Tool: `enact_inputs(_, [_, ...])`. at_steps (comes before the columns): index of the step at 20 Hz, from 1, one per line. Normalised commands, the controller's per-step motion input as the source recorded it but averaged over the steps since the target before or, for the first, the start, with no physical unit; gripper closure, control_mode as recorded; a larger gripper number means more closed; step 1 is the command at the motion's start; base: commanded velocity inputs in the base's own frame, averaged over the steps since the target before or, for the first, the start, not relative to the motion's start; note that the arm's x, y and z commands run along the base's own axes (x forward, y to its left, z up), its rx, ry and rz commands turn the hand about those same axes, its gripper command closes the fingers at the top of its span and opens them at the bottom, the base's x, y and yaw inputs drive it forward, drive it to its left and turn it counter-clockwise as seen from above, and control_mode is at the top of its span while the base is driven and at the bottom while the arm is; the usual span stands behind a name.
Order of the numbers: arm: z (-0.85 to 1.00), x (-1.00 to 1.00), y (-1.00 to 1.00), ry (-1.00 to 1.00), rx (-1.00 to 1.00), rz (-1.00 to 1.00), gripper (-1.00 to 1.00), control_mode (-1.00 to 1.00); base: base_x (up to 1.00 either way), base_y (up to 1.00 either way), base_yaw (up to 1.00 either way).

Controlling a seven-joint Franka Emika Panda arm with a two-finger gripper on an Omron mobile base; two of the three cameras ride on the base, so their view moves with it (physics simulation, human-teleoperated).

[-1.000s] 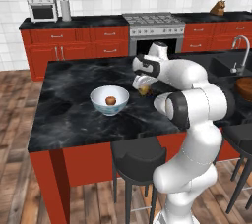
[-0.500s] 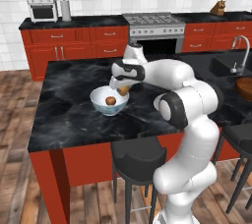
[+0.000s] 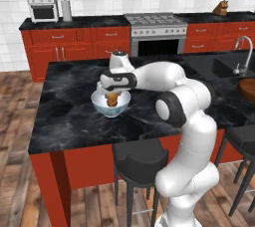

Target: Take the fruits from the plate on the dining counter and place two fruits in each bowl.

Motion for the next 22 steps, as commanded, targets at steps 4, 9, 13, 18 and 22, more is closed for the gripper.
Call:
enact_inputs(4, [-0.2, 0.0, 0.13, 0.0, 0.0, -0.09, -1.0, -1.0, 0.0, 0.0, 0.0])
enact_inputs(9, [-0.14, 0.0, -0.01, 0.0, 0.0, -0.1, -1.0, -1.0, 0.0, 0.0, 0.0])
enact_inputs(13, [-0.06, 0.0, 0.0, 0.0, 0.06, -0.1, -1.0, -1.0, 0.0, 0.0, 0.0])
enact_inputs(18, [0.35, -0.05, -0.22, 0.0, 0.07, -0.14, -1.0, -1.0, 0.0, 0.0, 0.0])
enact_inputs(22, [0.69, -0.44, -0.79, 0.0, 0.03, -0.16, -1.0, -1.0, 0.0, 0.0, 0.0])
